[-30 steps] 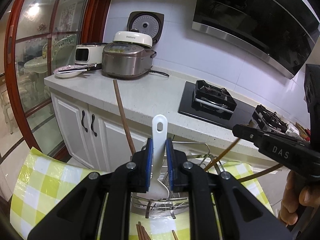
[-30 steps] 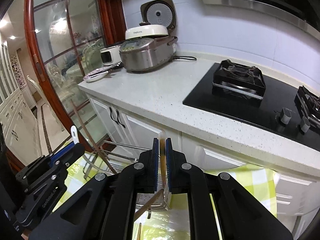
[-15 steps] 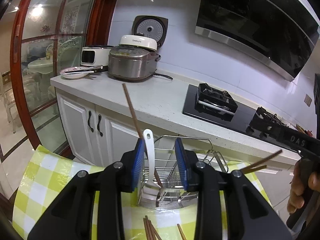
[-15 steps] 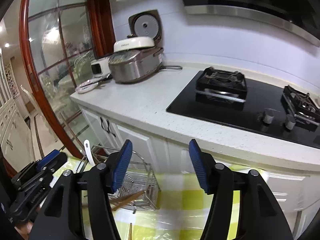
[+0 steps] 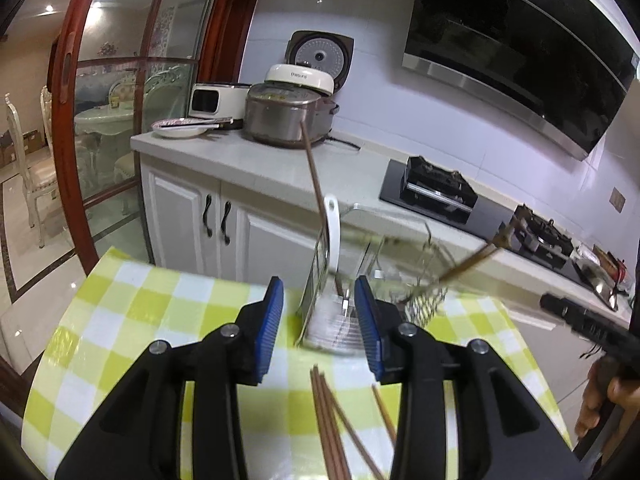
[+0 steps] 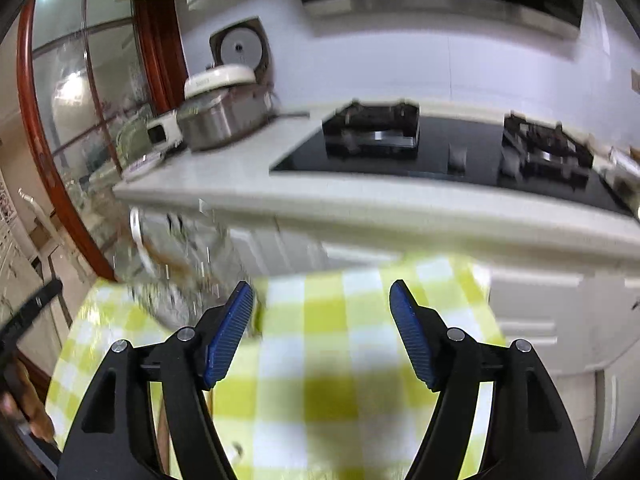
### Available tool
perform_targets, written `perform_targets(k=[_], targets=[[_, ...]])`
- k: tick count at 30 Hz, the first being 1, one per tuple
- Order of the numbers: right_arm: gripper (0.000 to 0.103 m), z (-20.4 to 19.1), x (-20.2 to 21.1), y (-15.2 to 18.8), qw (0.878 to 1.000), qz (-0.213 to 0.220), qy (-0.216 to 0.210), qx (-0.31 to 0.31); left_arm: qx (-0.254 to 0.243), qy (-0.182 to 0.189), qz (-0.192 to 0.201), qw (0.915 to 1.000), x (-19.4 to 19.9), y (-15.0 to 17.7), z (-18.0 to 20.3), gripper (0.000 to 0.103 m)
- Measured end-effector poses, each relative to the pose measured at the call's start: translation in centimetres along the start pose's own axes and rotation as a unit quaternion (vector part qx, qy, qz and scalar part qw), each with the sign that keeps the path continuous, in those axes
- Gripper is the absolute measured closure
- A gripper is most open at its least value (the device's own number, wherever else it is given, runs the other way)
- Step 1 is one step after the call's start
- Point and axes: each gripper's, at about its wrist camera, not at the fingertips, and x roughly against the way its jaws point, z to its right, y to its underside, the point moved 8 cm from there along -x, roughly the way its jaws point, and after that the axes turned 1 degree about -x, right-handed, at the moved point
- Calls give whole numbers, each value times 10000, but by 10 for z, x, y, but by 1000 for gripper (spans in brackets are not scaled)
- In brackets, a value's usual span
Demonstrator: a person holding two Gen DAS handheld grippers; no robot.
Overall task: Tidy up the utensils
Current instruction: 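Move both tools back down to the remaining utensils on the table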
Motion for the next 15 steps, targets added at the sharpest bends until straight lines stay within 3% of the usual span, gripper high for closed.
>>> perform_targets(k=[10, 15], targets=[[36, -4, -6, 115, 9966, -813, -132, 22, 57, 119, -498, 9987, 13, 75, 7, 67], [36, -20, -8, 144, 9936, -1077, -274, 183, 199, 158, -716, 9971, 13, 103, 5, 67]])
